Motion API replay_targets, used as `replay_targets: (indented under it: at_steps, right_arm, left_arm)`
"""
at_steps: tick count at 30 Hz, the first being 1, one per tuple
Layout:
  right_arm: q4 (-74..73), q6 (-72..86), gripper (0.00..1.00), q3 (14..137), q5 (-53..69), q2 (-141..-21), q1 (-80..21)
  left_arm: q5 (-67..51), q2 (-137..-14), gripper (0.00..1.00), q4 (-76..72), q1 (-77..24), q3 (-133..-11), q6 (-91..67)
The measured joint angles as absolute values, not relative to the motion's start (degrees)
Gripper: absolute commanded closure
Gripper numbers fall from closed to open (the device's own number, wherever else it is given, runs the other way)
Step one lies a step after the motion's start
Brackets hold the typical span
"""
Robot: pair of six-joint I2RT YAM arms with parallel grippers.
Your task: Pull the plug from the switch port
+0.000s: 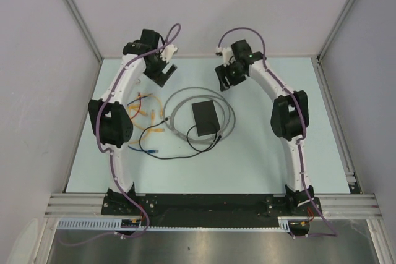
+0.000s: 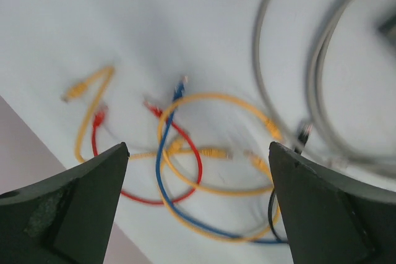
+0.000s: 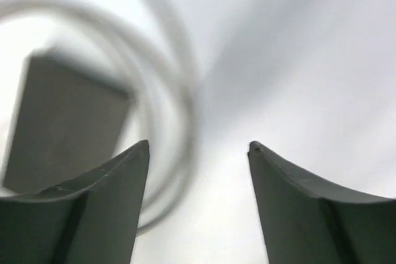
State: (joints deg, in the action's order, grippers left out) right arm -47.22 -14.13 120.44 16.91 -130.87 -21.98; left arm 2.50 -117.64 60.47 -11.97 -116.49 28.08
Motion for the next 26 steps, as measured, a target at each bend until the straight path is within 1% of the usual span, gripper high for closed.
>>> replay_targets:
  at_steps: [2, 3, 5, 7, 8, 10, 14, 15, 18, 26]
  right_arm:
    - [-46.87, -12.14, 0.15, 123.74, 12.82, -130.87, -20.27]
    - [-47.05, -10.96, 0.11, 126.76, 8.60, -130.96, -19.31]
    - [-46.85, -9.06, 0.09, 132.33, 1.10, -130.96, -17.96]
    - [-46.68, -8.58, 0.09, 138.12, -5.43, -131.07, -17.41]
    - [-46.41, -8.54, 0.04, 140.25, -7.86, -131.00, -17.28]
    - [-45.36, -8.27, 0.02, 141.71, -11.07, -130.19, -17.23]
    - [-45.41, -7.05, 0.02, 139.74, -14.50, -128.35, -16.49]
    - [-45.52, -7.01, 0.01, 139.04, -15.33, -128.03, -16.40]
    - [-45.45, -7.11, 0.00, 134.15, -18.59, -126.37, -16.38]
    - [-46.94, -8.60, 0.00, 123.92, -17.32, -122.30, -17.47]
  left_arm:
    - [1.02, -119.00, 0.00, 58.98, -12.73, -122.37, 26.24]
    - [0.56, -119.90, 0.00, 58.33, -13.04, -125.67, 25.30]
    - [-0.43, -121.75, 0.00, 55.57, -13.45, -131.94, 23.53]
    - [-0.60, -122.50, 0.00, 52.16, -13.67, -135.33, 21.87]
    - [-0.60, -122.50, 0.00, 49.93, -13.72, -136.05, 20.86]
    - [0.03, -122.34, 0.00, 45.39, -13.72, -136.33, 19.11]
    - [3.27, -122.15, 0.00, 36.56, -13.72, -135.72, 13.78]
    - [4.14, -122.15, 0.00, 35.31, -13.72, -135.68, 12.58]
    - [6.09, -121.69, 0.01, 32.40, -13.72, -134.52, 8.64]
    - [6.92, -120.84, 0.00, 32.58, -13.72, -125.36, 1.76]
